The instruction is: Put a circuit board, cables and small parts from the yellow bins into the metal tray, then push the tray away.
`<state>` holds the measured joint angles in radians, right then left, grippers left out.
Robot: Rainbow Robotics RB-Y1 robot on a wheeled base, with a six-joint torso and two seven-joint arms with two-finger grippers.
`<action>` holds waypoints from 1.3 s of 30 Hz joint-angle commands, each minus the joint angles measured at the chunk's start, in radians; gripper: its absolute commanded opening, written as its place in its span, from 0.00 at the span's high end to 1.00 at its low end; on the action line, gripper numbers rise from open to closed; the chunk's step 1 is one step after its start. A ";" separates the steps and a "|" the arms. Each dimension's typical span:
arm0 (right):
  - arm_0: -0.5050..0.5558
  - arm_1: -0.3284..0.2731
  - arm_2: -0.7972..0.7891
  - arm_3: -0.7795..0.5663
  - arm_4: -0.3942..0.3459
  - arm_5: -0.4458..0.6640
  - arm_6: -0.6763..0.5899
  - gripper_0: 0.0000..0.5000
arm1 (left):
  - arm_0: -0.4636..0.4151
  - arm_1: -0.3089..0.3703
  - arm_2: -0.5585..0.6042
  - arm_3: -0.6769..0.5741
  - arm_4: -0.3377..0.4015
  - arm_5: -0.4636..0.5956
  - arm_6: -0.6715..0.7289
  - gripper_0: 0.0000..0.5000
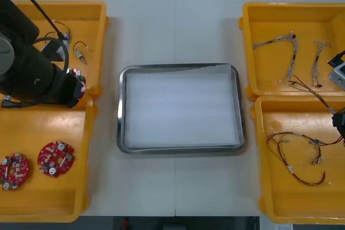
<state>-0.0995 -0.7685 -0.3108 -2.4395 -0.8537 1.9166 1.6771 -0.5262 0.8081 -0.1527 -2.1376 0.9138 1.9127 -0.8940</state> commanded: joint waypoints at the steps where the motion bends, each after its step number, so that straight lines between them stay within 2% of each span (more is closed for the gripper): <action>1: 0.003 -0.038 0.009 -0.010 0.004 0.003 -0.013 1.00 | -0.136 -0.020 -0.097 -0.036 0.016 0.007 0.064 1.00; 5: 0.003 -0.038 0.009 -0.010 0.004 0.003 -0.013 1.00 | -0.210 -0.063 -0.189 -0.031 0.007 0.007 0.136 1.00; 8: 0.003 -0.038 0.009 -0.010 0.004 0.003 -0.013 1.00 | -0.267 -0.119 -0.286 -0.031 -0.026 0.007 0.230 1.00; 13: 0.003 -0.038 0.009 -0.010 0.005 0.003 -0.014 1.00 | -0.291 -0.188 -0.372 -0.015 -0.049 0.007 0.319 1.00; 17: 0.003 -0.038 0.009 -0.010 0.004 0.003 -0.016 1.00 | -0.290 -0.222 -0.421 0.016 -0.072 0.007 0.334 1.00; 21: 0.004 -0.038 0.009 -0.010 0.005 0.003 -0.017 1.00 | -0.290 -0.237 -0.469 0.056 -0.098 -0.011 0.343 1.00; 27: 0.003 -0.038 0.009 -0.010 0.005 0.003 -0.017 1.00 | -0.290 -0.242 -0.568 0.120 -0.147 -0.101 0.365 1.00; 32: 0.003 -0.038 0.009 -0.010 0.007 0.003 -0.017 1.00 | -0.290 -0.250 -0.670 0.154 -0.213 -0.193 0.452 1.00; 39: 0.003 -0.038 0.009 -0.010 0.007 0.003 -0.017 1.00 | -0.290 -0.265 -0.726 0.196 -0.224 -0.233 0.471 1.00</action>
<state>-0.0994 -0.7694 -0.3107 -2.4391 -0.8537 1.9167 1.6771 -0.7788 0.5741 -0.8549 -1.9483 0.7030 1.7018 -0.4853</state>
